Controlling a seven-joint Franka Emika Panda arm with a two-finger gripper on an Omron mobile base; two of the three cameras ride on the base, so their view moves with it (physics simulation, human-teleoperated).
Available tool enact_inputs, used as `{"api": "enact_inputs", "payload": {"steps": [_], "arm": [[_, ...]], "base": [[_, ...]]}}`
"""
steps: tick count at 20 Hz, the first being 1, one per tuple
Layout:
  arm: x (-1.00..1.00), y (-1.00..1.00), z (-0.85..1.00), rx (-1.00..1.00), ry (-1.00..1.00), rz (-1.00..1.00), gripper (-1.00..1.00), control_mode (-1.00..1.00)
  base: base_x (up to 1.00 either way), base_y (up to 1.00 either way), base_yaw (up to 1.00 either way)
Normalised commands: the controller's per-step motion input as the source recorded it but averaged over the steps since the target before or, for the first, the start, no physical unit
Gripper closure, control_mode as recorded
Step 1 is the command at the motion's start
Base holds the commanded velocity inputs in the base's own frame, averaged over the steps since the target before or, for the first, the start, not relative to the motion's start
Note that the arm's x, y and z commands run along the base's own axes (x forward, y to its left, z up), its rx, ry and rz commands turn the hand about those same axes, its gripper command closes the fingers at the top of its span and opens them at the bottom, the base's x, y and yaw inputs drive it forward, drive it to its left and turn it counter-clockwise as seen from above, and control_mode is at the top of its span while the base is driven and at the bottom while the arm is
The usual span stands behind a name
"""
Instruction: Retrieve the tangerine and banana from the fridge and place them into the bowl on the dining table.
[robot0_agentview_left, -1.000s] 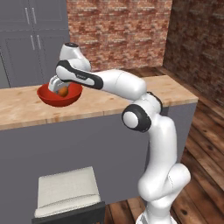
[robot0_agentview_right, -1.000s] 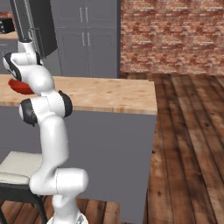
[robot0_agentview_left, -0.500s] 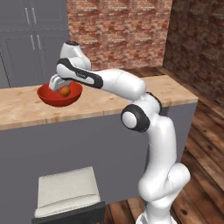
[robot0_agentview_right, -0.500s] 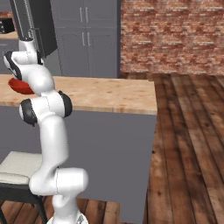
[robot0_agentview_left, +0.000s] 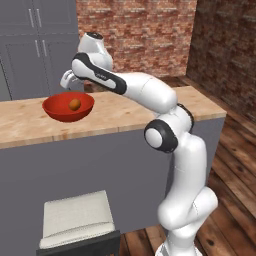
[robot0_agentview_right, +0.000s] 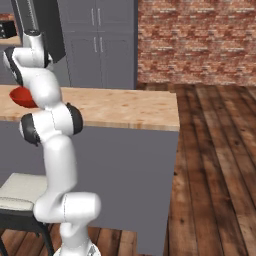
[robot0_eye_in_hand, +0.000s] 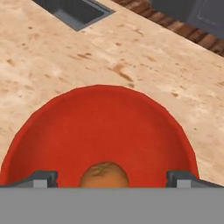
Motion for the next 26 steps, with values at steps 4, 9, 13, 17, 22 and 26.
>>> {"api": "enact_inputs", "payload": {"steps": [4, 9, 13, 17, 22, 26], "arm": [[-0.49, -0.77, 0.27, 0.08, -0.26, -0.01, -1.0, -1.0], [-0.73, -1.0, 0.0, 0.04, -0.24, -0.09, -1.0, -1.0], [-0.92, -1.0, 0.0, 0.04, -0.23, -0.13, -1.0, -1.0], [-1.0, -1.0, 0.09, 0.01, -0.17, -0.16, -1.0, -1.0], [-1.0, -1.0, 0.24, 0.02, -0.07, -0.24, -1.0, -1.0], [-1.0, -0.93, 0.22, 0.07, 0.0, -0.27, -1.0, -1.0]], "base": [[0.0, 0.0, 0.0], [0.0, 0.0, 0.0], [0.0, 0.0, 0.0], [0.0, 0.0, 0.0], [0.0, 0.0, 0.0], [0.0, 0.0, 0.0]]}}
